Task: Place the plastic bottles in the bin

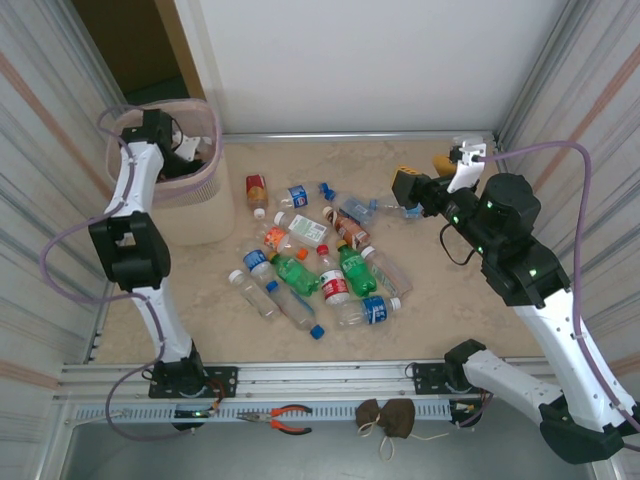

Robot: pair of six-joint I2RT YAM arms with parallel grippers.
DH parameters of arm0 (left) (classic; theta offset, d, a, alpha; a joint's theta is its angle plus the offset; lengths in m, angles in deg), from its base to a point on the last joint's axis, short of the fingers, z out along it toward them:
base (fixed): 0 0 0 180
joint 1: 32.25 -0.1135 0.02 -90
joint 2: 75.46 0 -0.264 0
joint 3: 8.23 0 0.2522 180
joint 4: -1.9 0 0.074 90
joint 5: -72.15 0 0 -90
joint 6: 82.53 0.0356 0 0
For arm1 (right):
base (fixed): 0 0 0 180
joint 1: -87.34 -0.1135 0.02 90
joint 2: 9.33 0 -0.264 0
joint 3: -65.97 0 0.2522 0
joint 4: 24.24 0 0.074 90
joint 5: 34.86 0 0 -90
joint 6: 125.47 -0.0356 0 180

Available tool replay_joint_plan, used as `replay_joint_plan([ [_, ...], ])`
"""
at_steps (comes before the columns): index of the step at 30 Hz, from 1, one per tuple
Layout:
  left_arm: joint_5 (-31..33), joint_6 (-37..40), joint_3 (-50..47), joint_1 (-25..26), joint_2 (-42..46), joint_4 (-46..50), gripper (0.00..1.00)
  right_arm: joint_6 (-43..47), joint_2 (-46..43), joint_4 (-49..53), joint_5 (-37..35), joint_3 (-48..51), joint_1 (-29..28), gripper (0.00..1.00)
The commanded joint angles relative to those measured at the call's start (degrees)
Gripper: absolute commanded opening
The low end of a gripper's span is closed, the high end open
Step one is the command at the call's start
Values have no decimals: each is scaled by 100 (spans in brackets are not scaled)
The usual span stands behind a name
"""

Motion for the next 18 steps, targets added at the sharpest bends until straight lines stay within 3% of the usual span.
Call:
replay_joint_plan([
  [1, 35, 175, 192, -53, -162, 279, 52, 174, -71, -30, -195, 70, 14, 83],
  [18, -40, 149, 12, -49, -126, 103, 72, -219, 501, 1102, -153, -115, 191, 82],
])
